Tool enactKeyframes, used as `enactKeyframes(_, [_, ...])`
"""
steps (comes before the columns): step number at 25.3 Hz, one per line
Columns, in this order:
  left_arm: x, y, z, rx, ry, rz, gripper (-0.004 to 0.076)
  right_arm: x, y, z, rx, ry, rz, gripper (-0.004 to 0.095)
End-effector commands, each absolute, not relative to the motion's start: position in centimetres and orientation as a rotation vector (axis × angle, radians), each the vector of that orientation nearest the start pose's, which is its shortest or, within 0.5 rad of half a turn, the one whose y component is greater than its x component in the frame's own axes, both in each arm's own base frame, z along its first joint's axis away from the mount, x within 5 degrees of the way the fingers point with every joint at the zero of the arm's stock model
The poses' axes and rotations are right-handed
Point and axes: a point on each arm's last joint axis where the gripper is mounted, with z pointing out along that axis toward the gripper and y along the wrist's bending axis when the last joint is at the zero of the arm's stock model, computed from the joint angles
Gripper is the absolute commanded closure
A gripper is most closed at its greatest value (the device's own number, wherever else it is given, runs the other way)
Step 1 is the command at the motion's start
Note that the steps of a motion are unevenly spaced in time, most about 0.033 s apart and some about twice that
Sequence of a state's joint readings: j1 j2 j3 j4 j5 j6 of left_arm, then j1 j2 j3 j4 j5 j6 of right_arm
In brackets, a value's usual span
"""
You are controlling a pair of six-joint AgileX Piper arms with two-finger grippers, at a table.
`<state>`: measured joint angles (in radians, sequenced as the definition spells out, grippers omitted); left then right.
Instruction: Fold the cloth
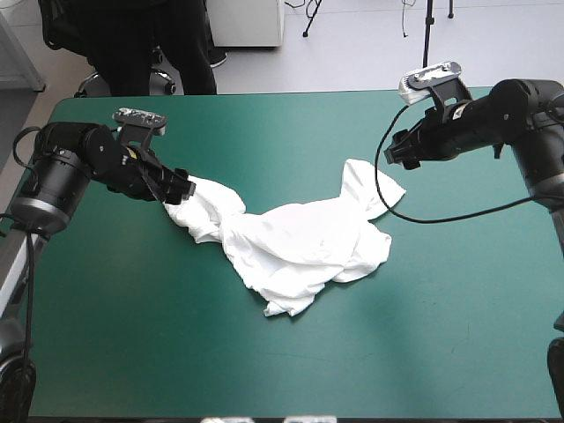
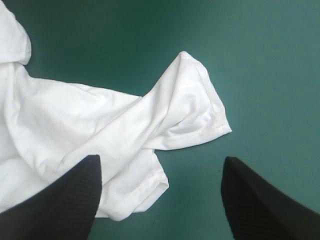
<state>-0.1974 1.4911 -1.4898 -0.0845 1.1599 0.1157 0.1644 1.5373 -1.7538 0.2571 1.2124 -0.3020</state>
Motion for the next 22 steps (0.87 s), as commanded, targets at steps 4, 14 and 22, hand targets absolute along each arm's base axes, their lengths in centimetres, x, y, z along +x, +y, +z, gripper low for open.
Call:
enactKeyframes(4, [28.9, -8.1, 33.5, 0.385, 2.680, -0.187, 0.0141, 25.9, 6.3, 47.9, -0.505, 2.256, 0.250, 0.0354])
enactKeyframes(14, [32.4, -9.0, 26.9, 0.254, 2.814, -0.197, 0.0141, 23.1, 5.4, 45.7, -0.488, 2.303, 0.193, 0.0354])
enactKeyframes(22, [35.0, -9.8, 22.8, 0.177, 2.822, -0.230, 0.0269, 23.4, 5.5, 43.4, -0.485, 2.353, 0.211, 0.0354])
